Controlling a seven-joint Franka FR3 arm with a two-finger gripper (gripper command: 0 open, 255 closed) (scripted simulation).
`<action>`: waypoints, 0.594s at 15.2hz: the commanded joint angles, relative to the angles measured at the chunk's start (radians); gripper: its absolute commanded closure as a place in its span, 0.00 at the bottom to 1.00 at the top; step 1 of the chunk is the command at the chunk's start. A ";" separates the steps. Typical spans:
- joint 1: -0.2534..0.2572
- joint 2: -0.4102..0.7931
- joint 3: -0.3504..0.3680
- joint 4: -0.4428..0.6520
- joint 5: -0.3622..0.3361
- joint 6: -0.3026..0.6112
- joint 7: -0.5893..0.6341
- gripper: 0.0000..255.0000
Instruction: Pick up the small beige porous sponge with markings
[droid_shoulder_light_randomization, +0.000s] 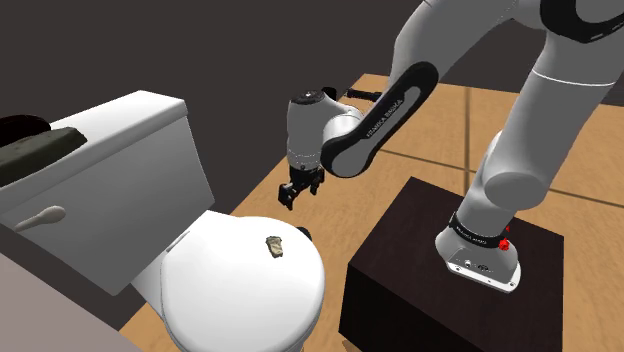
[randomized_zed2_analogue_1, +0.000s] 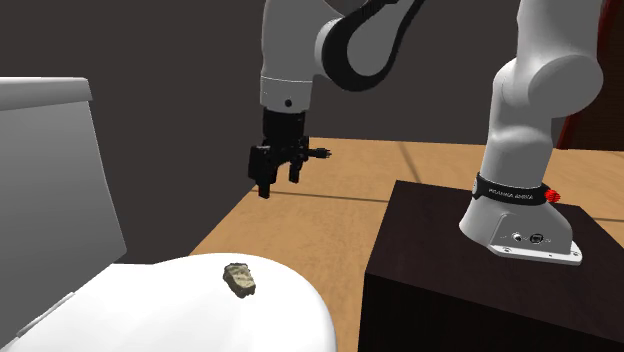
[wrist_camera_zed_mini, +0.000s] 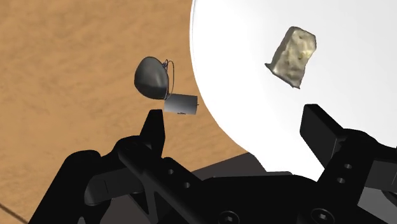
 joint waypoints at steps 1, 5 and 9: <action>0.005 0.094 -0.002 0.037 -0.094 0.042 0.088 0.00; 0.076 0.269 -0.053 0.142 -0.260 0.082 0.253 0.00; 0.167 0.432 -0.121 0.266 -0.364 0.103 0.369 0.00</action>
